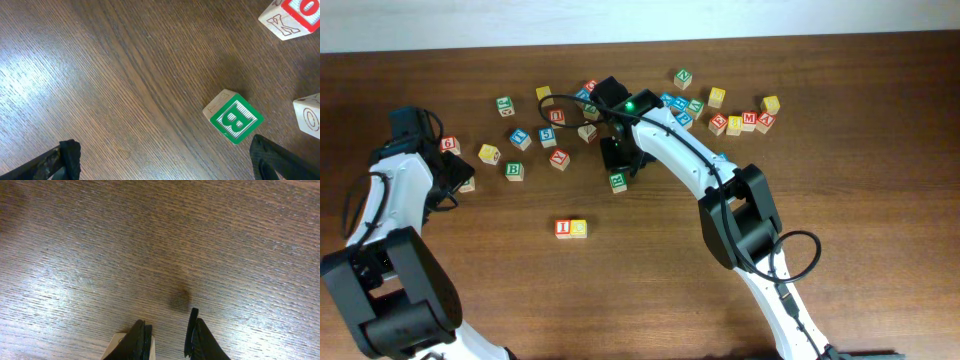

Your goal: Spell out ICRA

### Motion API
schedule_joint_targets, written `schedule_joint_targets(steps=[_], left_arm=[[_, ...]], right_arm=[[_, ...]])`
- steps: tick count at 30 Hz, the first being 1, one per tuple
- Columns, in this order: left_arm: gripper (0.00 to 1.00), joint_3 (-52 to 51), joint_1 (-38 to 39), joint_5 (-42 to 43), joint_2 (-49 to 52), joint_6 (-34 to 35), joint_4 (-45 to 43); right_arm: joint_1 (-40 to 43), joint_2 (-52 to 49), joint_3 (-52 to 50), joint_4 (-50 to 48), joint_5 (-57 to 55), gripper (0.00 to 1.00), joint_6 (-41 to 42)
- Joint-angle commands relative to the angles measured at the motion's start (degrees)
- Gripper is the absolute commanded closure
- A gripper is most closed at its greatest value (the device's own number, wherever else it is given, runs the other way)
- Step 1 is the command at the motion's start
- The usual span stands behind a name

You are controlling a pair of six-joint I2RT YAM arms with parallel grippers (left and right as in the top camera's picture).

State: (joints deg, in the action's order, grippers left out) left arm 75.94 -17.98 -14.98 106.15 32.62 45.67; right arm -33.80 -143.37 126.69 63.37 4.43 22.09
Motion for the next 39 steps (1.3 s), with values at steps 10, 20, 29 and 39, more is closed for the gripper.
schedule_joint_targets(steps=[10, 20, 29, 39], left_arm=[[0.01, -0.22, -0.09, -0.22, -1.27, 0.15, 0.04], [0.01, -0.22, -0.09, -0.22, -1.27, 0.15, 0.04], [0.0, -0.22, -0.09, -0.22, -1.27, 0.15, 0.04], [0.01, -0.22, -0.09, -0.22, -1.27, 0.15, 0.04]], right_arm=[[-0.31, -0.7, -4.55, 3.87, 0.52, 0.85, -0.46], [-0.33, -0.7, -4.55, 8.92, 1.62, 0.81, -0.42], [-0.33, -0.7, -4.55, 10.16, 3.43, 0.79, -0.42], [-0.31, -0.7, -4.55, 11.56, 4.66, 0.79, 0.87]])
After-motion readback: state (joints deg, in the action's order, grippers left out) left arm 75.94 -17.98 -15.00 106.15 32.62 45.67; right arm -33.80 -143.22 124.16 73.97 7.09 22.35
